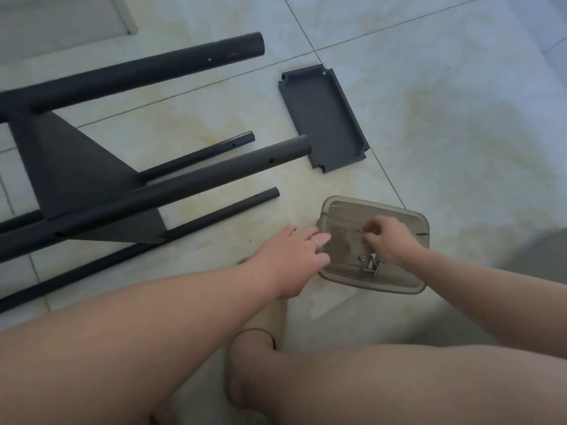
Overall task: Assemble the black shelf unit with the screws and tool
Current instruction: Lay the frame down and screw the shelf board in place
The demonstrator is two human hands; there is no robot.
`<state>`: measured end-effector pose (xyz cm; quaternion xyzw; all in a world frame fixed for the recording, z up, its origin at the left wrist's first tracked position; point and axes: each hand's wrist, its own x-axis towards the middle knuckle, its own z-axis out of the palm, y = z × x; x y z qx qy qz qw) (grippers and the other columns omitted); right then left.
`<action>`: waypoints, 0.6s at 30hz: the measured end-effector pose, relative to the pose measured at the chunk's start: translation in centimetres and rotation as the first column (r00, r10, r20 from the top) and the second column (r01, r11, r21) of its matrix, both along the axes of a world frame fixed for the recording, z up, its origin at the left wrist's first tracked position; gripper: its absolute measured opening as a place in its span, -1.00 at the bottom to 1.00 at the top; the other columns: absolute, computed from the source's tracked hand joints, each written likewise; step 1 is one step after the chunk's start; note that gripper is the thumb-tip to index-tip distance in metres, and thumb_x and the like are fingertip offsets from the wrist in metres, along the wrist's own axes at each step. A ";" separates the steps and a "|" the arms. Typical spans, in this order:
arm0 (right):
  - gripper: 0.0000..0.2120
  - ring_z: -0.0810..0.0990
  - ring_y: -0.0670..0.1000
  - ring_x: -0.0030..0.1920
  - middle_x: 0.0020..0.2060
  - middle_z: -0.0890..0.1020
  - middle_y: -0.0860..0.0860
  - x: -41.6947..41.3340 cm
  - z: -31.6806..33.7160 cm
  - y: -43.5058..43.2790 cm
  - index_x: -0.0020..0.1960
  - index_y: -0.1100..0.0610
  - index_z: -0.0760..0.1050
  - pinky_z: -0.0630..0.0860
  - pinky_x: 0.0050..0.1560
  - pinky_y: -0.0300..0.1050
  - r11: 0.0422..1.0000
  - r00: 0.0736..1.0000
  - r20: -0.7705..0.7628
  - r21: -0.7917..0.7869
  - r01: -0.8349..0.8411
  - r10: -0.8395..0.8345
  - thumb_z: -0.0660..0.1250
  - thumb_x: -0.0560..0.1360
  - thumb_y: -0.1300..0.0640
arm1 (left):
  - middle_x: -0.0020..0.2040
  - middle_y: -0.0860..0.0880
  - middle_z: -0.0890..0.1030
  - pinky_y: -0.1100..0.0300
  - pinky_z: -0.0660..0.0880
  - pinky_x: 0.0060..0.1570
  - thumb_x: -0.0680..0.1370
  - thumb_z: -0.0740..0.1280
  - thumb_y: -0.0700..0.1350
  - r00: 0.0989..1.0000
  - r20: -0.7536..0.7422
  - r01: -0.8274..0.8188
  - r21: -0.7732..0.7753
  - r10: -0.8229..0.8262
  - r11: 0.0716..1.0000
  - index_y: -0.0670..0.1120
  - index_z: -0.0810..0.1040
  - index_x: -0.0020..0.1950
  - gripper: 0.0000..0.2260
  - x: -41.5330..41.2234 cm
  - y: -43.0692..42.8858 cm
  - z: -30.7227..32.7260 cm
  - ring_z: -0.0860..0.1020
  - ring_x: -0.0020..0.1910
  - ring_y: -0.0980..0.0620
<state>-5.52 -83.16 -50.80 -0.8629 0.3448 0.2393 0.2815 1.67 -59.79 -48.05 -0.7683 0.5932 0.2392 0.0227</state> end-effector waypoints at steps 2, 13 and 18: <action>-0.94 0.54 -0.15 -0.50 -0.40 0.62 0.00 1.2 2.9 1.0 -0.02 0.21 0.58 0.41 -0.52 -0.38 0.962 0.978 0.044 0.197 0.190 -0.202 0.36 0.55 0.33 | 0.46 -0.06 0.40 -0.05 0.43 0.26 0.61 0.22 -0.16 0.999 -0.045 -0.002 0.088 0.006 0.996 0.06 0.43 0.42 -0.63 1.1 0.6 2.5 0.42 0.38 -0.11; -0.86 0.61 -0.02 -0.35 -0.29 0.70 0.08 7.2 22.2 13.4 -0.11 0.21 0.58 0.62 -0.22 -0.14 0.893 0.951 0.303 0.411 -0.184 0.057 0.33 0.56 0.38 | 0.00 0.07 0.57 0.10 0.45 -0.11 0.61 0.20 -0.02 0.874 -0.097 -0.484 -0.083 0.477 0.871 0.12 0.58 0.09 -0.83 6.4 11.5 17.4 0.48 -0.05 0.01; -0.92 0.65 -0.07 -0.27 -0.24 0.69 0.07 8.8 26.4 22.4 -0.01 0.24 0.66 0.60 -0.20 -0.25 0.837 0.924 0.361 0.461 -0.295 0.127 0.40 0.53 0.32 | -0.04 0.09 0.56 0.10 0.47 -0.01 0.62 0.22 -0.06 0.641 -0.167 -0.768 -0.134 0.750 0.626 0.07 0.57 0.00 -0.86 8.0 19.5 20.2 0.52 0.00 0.00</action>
